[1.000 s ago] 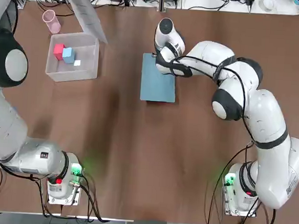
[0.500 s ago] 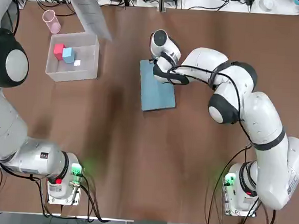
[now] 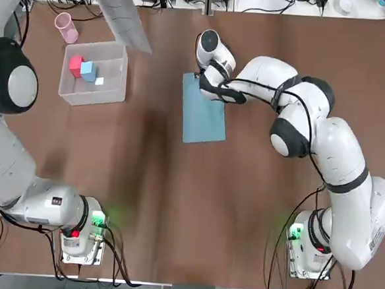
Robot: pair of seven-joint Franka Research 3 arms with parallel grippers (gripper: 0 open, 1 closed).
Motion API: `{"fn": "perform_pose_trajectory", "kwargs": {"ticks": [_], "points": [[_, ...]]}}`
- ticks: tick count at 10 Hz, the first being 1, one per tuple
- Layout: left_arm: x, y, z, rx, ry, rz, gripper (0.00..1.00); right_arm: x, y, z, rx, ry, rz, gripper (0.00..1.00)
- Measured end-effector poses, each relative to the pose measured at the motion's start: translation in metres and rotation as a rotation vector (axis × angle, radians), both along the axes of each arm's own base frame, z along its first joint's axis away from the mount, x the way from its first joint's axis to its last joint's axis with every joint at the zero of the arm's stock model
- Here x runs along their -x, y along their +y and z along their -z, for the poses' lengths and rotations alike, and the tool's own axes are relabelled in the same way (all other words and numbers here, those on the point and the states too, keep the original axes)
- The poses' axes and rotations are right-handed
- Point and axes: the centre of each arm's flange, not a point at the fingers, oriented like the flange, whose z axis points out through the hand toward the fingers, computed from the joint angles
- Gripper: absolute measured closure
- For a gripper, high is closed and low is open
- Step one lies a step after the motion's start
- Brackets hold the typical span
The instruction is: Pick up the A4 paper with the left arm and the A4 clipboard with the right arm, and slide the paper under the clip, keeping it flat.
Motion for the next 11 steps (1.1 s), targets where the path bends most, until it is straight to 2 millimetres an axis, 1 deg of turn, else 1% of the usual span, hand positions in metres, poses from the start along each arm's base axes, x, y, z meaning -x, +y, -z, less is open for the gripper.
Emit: {"fn": "perform_pose_trajectory", "kwargs": {"ticks": [1, 3, 4, 5, 6, 7, 8, 9, 10, 11], "points": [[0.002, -0.012, 0.000, 0.002, 0.002, -0.025, 0.99, -0.001, -0.001, -0.001, 0.008, 0.006, 0.005, 0.00], [0.004, -0.044, -0.003, 0.012, -0.020, -0.102, 0.99, 0.002, -0.005, 0.000, 0.076, 0.051, -0.005, 0.00], [0.004, -0.059, -0.001, 0.016, -0.021, -0.143, 0.99, 0.003, -0.005, -0.010, 0.115, 0.066, -0.059, 0.00], [0.004, -0.070, 0.005, 0.018, -0.015, -0.181, 0.99, -0.001, -0.010, -0.025, 0.164, 0.077, -0.142, 0.00], [0.003, -0.081, 0.010, 0.024, -0.011, -0.229, 0.99, -0.009, -0.022, -0.044, 0.209, 0.094, -0.241, 0.00], [0.004, -0.094, 0.012, 0.029, -0.008, -0.280, 0.99, -0.022, -0.042, -0.065, 0.244, 0.121, -0.329, 0.00], [0.010, -0.113, 0.012, 0.033, -0.004, -0.305, 0.99, -0.035, -0.072, -0.090, 0.274, 0.153, -0.425, 0.00], [0.017, -0.133, 0.011, 0.037, -0.001, -0.318, 0.99, -0.048, -0.110, -0.117, 0.298, 0.182, -0.536, 0.00], [0.022, -0.151, 0.013, 0.041, 0.000, -0.330, 0.99, -0.058, -0.156, -0.145, 0.321, 0.197, -0.658, 0.00], [0.026, -0.168, 0.020, 0.042, -0.001, -0.343, 0.99, -0.064, -0.208, -0.170, 0.330, 0.211, -0.773, 0.00]]}}
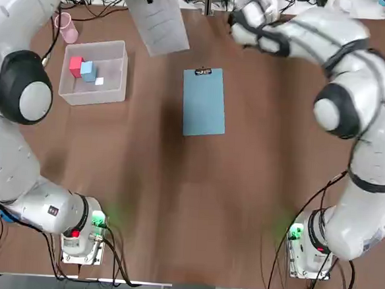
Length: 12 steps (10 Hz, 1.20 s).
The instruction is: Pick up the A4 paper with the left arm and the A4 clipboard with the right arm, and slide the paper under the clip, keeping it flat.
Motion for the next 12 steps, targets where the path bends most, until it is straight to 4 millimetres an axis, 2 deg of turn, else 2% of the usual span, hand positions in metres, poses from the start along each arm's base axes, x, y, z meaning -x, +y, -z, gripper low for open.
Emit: {"fn": "perform_pose_trajectory", "kwargs": {"ticks": [2, 4, 6, 8, 9, 11, 12], "points": [[0.004, -0.042, 0.023, -0.004, -0.010, -0.052, 0.99, 0.002, -0.092, -0.050, -0.007, 0.095, -0.164, 0.00], [0.019, -0.096, 0.048, -0.045, -0.044, -0.159, 0.99, 0.013, -0.162, -0.093, 0.020, 0.178, -0.357, 0.00], [0.051, -0.152, 0.068, -0.093, -0.058, -0.203, 0.99, 0.019, -0.224, -0.129, 0.038, 0.191, -0.478, 0.00], [0.076, -0.188, 0.092, -0.117, -0.037, -0.183, 0.99, 0.038, -0.263, -0.169, 0.050, 0.200, -0.517, 0.00], [0.084, -0.201, 0.106, -0.133, -0.023, -0.167, 0.99, 0.052, -0.272, -0.193, 0.055, 0.199, -0.523, 0.00], [0.103, -0.220, 0.137, -0.185, -0.015, -0.118, 0.99, 0.084, -0.279, -0.235, 0.062, 0.214, -0.520, 0.00], [0.114, -0.229, 0.146, -0.206, -0.026, -0.089, 0.99, 0.097, -0.277, -0.248, 0.063, 0.225, -0.522, 0.00]]}}
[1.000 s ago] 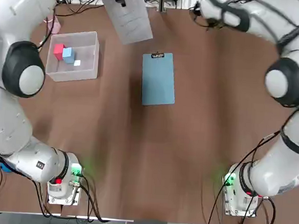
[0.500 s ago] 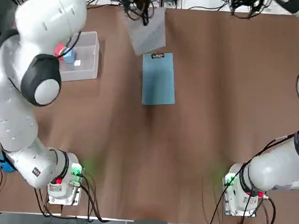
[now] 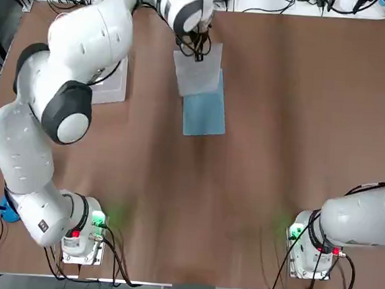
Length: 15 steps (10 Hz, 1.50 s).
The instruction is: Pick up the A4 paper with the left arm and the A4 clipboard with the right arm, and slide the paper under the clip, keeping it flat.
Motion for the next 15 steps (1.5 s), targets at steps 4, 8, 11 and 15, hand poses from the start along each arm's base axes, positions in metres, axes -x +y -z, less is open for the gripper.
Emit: {"fn": "perform_pose_trajectory", "kwargs": {"ticks": [4, 8, 11, 15], "points": [[0.041, -0.024, 0.033, -0.035, 0.000, -0.020, 0.99, 0.010, 0.001, -0.020, -0.001, -0.005, -0.015, 0.00], [0.040, -0.020, 0.041, -0.033, -0.007, -0.035, 0.99, 0.004, -0.010, -0.021, -0.006, -0.031, -0.112, 0.01], [0.048, -0.032, 0.047, 0.010, -0.034, -0.013, 0.99, -0.001, -0.038, -0.009, -0.072, -0.040, -0.092, 0.01], [0.069, -0.050, 0.050, -0.017, -0.105, 0.072, 0.99, 0.000, -0.040, -0.007, -0.036, -0.028, -0.081, 0.01]]}}
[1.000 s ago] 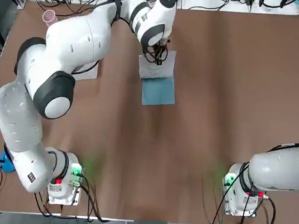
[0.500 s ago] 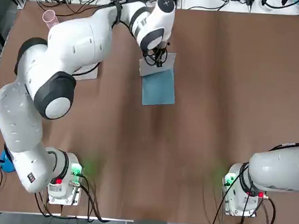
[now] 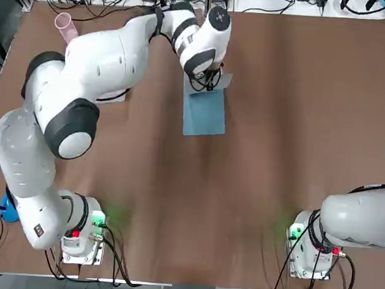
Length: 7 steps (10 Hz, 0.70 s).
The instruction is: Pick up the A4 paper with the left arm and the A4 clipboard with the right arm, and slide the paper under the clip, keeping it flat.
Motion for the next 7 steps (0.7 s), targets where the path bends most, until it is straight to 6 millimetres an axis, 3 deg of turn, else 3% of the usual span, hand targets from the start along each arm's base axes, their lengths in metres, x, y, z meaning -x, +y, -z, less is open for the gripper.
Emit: {"fn": "perform_pose_trajectory", "kwargs": {"ticks": [7], "points": [[-0.025, 0.023, 0.012, -0.019, 0.006, -0.060, 0.99, 0.000, 0.005, 0.000, 0.011, 0.003, 0.022, 0.01]]}}
